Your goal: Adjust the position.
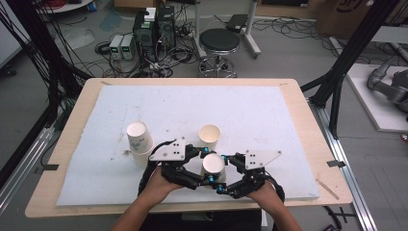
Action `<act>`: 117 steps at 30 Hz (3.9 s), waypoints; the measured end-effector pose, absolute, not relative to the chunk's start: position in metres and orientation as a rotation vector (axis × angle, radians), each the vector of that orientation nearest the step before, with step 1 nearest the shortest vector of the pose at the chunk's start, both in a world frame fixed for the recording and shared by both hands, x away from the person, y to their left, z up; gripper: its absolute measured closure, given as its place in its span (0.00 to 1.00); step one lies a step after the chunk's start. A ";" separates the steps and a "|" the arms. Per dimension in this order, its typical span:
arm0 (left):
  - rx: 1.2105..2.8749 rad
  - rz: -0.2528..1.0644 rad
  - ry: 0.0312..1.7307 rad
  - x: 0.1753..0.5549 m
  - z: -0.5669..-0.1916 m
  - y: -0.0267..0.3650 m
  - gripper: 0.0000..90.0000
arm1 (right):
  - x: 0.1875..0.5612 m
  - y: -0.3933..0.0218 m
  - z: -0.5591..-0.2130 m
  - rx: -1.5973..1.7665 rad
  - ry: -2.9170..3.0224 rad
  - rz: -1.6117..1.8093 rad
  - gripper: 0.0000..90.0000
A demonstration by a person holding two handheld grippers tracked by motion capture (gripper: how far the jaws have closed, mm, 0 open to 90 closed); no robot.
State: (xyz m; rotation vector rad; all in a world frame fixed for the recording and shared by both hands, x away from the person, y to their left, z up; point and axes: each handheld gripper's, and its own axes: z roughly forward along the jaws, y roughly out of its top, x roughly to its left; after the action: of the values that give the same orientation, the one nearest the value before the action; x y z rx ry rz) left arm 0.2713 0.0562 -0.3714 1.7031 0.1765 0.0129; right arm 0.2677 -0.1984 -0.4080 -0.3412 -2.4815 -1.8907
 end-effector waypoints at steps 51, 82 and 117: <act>1.998 0.045 0.155 0.272 -0.360 0.064 0.17 | 0.277 -0.187 -0.367 -0.133 -2.951 -1.303 0.33; 2.184 0.006 0.116 0.272 -0.369 0.045 0.28 | 0.274 -0.164 -0.368 -0.071 -3.090 -0.923 0.33; 1.971 0.039 0.207 0.276 -0.378 0.081 0.40 | 0.274 -0.212 -0.366 -0.270 -2.844 -1.508 0.19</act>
State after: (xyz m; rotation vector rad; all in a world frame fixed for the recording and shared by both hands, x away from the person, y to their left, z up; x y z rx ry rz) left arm 0.2762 0.0807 -0.3776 1.9708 0.2075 0.0392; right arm 0.2740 -0.2122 -0.3663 -0.2699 -2.8438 -1.5077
